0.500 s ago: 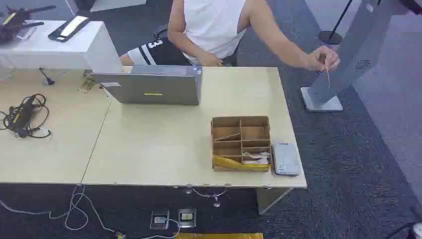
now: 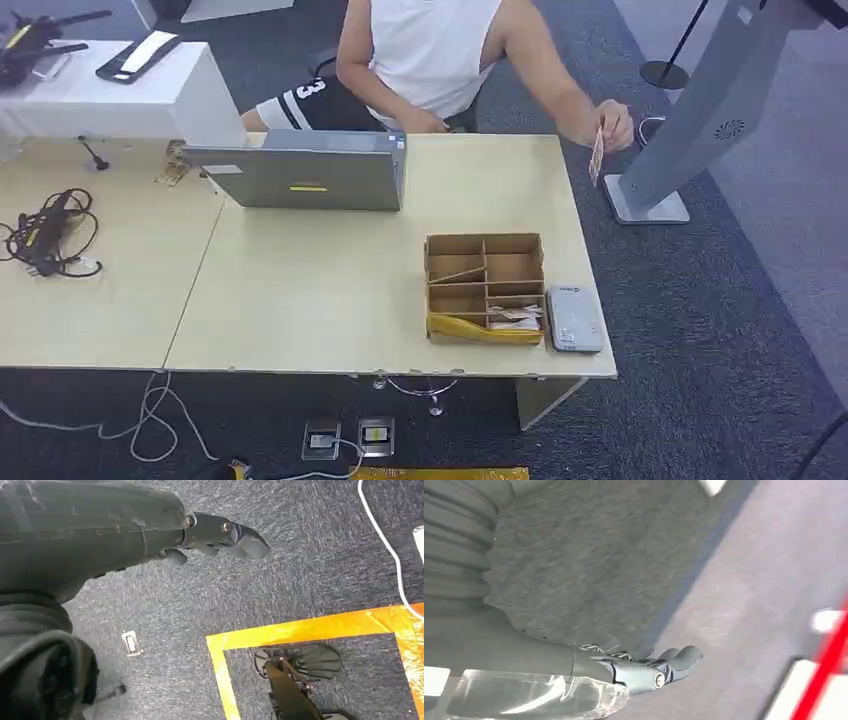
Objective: Pass the card to the sensor for recognition and then transmit it.
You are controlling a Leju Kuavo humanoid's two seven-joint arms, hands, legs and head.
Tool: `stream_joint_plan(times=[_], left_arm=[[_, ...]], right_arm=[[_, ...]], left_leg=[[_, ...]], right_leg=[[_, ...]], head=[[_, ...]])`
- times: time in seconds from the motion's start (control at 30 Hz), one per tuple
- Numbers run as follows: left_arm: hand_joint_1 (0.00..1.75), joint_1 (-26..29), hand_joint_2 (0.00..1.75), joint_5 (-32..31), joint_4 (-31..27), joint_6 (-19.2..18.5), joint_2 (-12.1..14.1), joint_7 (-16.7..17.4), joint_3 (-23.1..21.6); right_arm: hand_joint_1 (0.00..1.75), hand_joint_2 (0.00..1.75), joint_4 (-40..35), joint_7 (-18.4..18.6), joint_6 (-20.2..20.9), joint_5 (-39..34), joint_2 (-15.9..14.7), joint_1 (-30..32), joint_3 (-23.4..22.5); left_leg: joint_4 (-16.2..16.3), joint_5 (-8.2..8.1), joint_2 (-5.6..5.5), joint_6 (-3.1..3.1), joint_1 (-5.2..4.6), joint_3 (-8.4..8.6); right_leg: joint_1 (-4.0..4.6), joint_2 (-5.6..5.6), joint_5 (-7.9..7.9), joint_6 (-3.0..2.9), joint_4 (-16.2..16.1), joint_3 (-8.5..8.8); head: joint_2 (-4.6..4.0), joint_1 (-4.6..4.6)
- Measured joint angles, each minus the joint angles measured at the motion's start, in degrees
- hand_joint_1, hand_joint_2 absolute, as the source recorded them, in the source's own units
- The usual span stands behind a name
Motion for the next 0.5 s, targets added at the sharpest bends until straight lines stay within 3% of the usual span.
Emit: stream_joint_plan(times=[0.17,0.37,0.43,0.5], left_arm=[[0.00,-0.58,0.00,-0.26,0.00,0.00,0.00,0.00,-1.07],[0.00,-0.83,0.00,-0.53,0.00,0.00,0.00,0.00,-1.95],[0.00,-1.11,0.00,-0.85,0.00,0.00,0.02,0.00,-2.43],[0.00,-1.57,0.00,-1.46,0.00,0.00,-0.02,0.00,-2.80]], right_arm=[[0.00,1.75,-7.21,-1.77,0.02,4.94,-3.10,-4.58,5.22],[0.00,1.75,-13.53,-1.40,0.92,11.70,-5.31,-7.62,11.15],[0.00,1.75,-16.32,-1.09,3.26,18.21,-5.79,-9.58,14.01],[0.00,1.75,-19.29,-0.07,8.14,27.15,-6.01,-11.89,17.60]], left_leg=[[0.00,0.05,-0.09,0.04,0.00,0.05],[0.00,0.08,-0.31,0.02,0.00,-0.07],[0.00,0.08,-0.30,0.02,0.01,-0.08],[0.00,0.08,-0.29,0.02,0.02,-0.09]], right_leg=[[0.02,-0.12,0.00,0.00,0.00,0.00],[0.01,-0.29,0.00,0.00,0.01,-0.02],[0.02,-0.30,0.00,0.00,0.02,-0.05],[0.03,-0.30,0.00,0.00,0.03,-0.03]], head=[[0.00,0.04],[0.00,0.00],[0.00,0.02],[0.00,0.02]])
